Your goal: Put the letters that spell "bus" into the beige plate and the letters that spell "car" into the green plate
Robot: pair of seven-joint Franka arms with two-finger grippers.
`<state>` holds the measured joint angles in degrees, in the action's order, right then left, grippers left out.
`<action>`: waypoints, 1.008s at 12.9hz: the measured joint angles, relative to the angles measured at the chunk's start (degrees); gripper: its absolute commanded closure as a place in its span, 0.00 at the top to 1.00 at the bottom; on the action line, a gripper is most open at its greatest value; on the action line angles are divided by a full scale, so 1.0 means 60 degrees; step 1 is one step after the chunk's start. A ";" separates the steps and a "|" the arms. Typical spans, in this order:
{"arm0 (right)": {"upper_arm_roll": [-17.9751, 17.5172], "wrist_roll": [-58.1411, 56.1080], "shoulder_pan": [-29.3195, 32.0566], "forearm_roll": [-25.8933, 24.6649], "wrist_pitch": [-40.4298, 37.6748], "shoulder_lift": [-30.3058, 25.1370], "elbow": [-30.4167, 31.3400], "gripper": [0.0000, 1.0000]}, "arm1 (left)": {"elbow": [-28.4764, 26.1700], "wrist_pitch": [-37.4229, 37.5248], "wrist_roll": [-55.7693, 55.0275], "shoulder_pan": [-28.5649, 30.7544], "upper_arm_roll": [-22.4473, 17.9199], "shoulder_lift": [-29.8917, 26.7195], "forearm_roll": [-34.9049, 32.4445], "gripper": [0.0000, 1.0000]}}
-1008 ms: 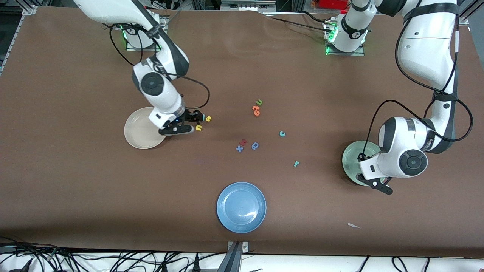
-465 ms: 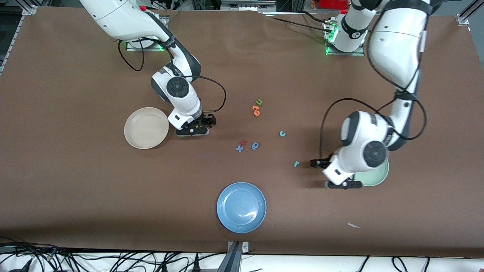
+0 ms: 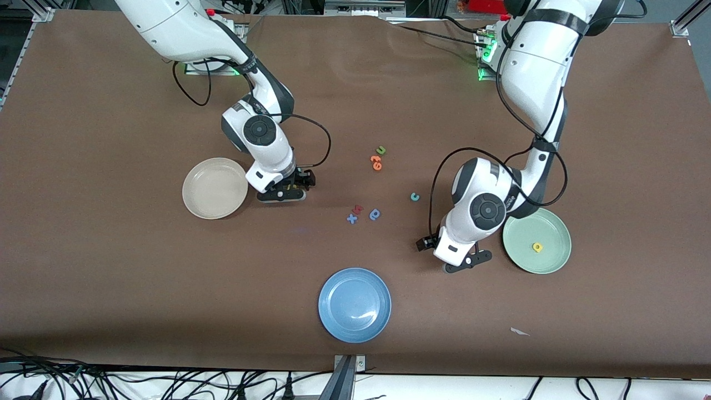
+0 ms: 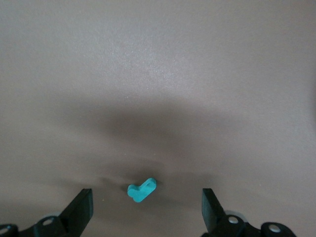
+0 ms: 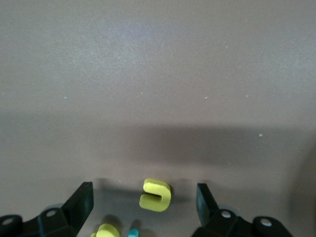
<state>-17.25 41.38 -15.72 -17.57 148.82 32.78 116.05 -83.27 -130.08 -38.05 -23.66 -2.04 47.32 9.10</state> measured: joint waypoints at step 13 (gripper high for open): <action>0.0078 0.0000 0.0000 -0.0078 0.0276 0.0116 0.0081 0.55 | 0.0009 -0.0071 -0.0196 -0.0042 -0.0023 0.0278 0.0000 0.45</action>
<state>-16.79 41.38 -15.72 -18.04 150.48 33.48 116.54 -83.21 -130.51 -39.22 -23.91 -2.17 48.99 9.10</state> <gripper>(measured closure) 0.396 0.480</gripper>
